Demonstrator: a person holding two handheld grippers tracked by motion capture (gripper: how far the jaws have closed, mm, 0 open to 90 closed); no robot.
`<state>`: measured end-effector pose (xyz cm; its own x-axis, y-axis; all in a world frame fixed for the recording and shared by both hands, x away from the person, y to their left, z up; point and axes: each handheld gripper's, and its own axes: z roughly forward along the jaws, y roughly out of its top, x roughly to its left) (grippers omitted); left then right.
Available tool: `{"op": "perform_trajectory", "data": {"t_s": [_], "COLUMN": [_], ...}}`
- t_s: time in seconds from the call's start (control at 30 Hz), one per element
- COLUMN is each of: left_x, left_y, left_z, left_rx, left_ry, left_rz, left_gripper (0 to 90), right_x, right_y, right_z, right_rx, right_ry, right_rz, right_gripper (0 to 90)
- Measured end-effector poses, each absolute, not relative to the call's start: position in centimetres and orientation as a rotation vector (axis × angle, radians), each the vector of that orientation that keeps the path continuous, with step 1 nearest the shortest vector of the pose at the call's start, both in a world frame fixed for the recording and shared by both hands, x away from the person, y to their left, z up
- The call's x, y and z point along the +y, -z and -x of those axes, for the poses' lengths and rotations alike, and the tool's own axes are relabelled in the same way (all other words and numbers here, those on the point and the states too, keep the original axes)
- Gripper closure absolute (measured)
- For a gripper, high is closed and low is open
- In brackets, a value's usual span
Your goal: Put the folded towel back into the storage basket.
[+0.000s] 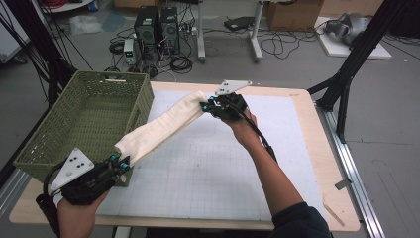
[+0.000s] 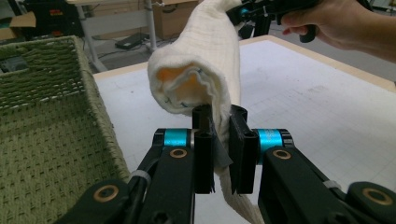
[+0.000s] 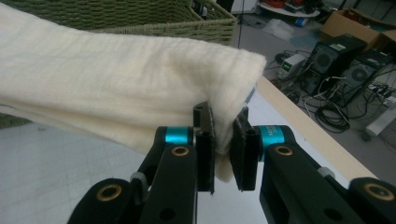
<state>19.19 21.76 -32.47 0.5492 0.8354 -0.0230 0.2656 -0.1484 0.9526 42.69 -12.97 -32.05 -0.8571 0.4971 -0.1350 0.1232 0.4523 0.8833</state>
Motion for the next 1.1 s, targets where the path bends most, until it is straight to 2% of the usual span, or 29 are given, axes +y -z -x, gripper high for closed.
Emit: {"op": "perform_trajectory", "data": {"t_s": [1.1], "left_x": [27.5], "left_y": [31.1], "left_z": [-16.6], "left_rx": [1.018], "left_ry": [-0.78], "left_rz": [-1.59], "left_gripper": [81.9], "right_x": [0.5], "right_y": [29.3], "right_z": [-46.7], "right_rx": [2.401], "right_ry": [-1.384], "right_rz": [-0.344], "right_gripper": [81.5]}}
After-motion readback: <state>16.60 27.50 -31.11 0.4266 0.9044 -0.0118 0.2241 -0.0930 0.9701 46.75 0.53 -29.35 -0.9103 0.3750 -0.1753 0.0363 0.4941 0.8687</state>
